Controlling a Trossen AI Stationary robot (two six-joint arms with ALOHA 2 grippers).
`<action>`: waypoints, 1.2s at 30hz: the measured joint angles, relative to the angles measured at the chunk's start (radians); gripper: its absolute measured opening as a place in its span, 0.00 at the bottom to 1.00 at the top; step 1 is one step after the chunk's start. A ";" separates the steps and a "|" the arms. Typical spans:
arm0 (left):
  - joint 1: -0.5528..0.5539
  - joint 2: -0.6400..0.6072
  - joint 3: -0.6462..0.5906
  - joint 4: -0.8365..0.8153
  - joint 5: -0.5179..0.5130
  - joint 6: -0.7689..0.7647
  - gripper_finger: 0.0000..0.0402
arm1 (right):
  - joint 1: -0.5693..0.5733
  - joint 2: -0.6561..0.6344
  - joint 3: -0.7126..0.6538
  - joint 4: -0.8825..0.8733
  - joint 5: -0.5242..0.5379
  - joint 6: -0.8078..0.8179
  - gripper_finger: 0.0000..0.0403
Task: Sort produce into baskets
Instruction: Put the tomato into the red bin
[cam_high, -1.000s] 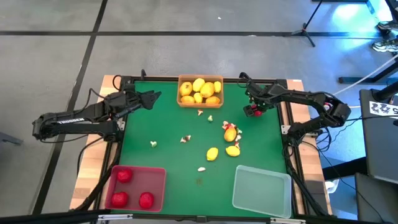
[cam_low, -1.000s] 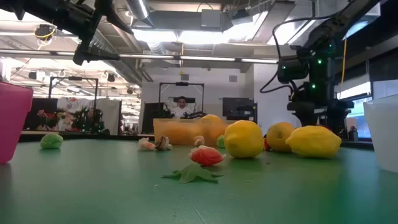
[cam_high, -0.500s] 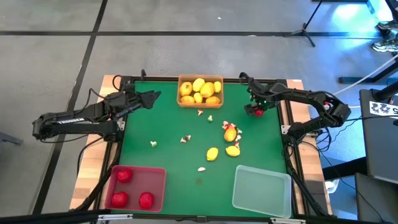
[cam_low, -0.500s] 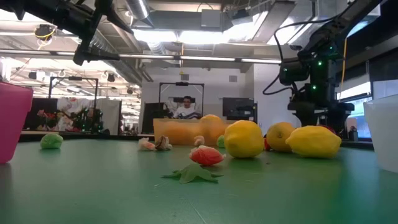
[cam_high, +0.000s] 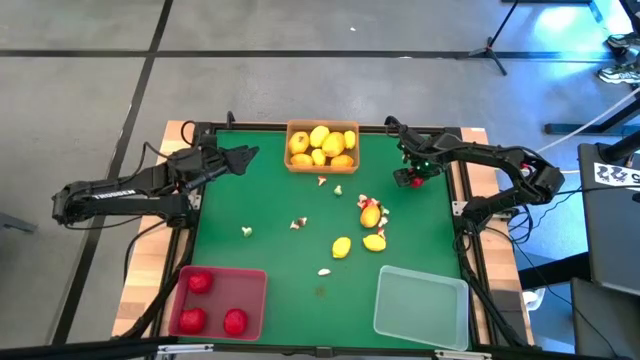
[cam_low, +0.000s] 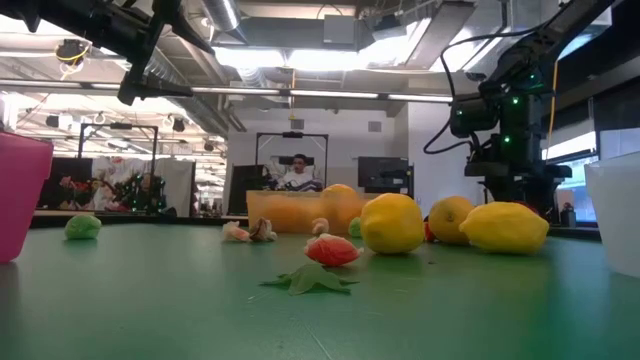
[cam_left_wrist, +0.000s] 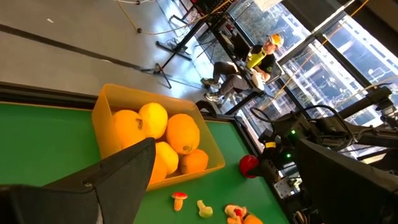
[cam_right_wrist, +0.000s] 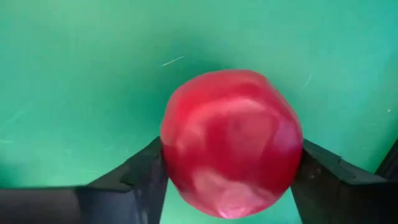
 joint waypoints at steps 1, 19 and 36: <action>0.000 0.000 0.000 0.000 0.000 0.000 0.94 | 0.000 0.000 0.000 -0.003 0.001 0.000 0.61; 0.000 0.000 0.000 -0.001 0.000 0.000 0.94 | 0.001 0.000 0.000 0.005 -0.062 0.000 0.61; 0.000 0.000 0.000 0.000 0.000 0.002 0.94 | 0.232 -0.096 0.128 0.223 -0.200 0.109 0.62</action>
